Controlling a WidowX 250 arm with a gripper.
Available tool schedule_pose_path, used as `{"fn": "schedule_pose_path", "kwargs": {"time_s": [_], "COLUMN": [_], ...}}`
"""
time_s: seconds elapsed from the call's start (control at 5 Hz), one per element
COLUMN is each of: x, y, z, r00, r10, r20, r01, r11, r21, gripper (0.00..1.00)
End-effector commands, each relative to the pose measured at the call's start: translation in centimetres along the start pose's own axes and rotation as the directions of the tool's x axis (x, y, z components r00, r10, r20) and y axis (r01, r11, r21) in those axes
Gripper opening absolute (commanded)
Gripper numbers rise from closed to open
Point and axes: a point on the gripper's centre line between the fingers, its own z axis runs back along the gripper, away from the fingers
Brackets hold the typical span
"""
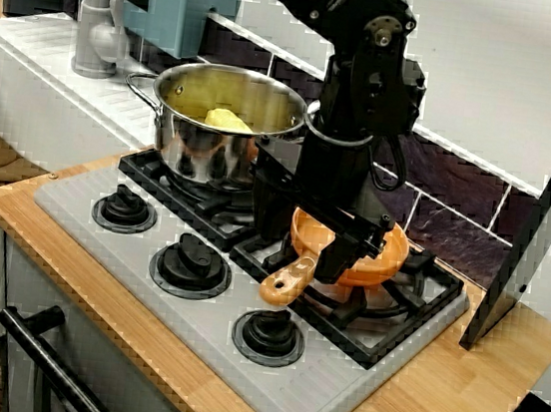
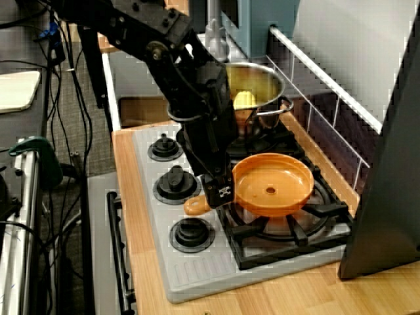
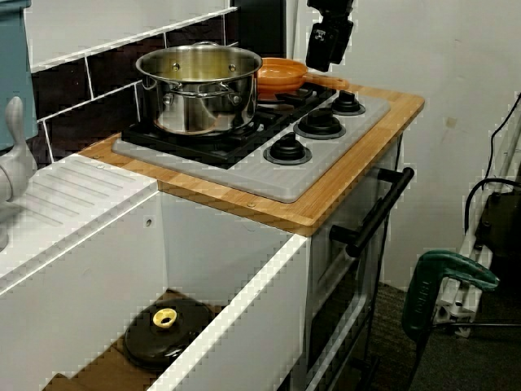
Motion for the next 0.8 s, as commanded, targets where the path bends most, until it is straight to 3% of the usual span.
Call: {"fn": "schedule_pose_path", "kwargs": {"time_s": [0.0, 0.6], "x": [-0.1, -0.52], "y": [0.24, -0.38], "z": [0.36, -0.51], "r00": [0.997, 0.995], "r10": [0.076, 0.095], "r20": [0.021, 0.036], "r01": [-0.075, -0.094], "r11": [0.997, 0.995], "r21": [-0.029, -0.03], "gripper": [1.0, 1.0]}}
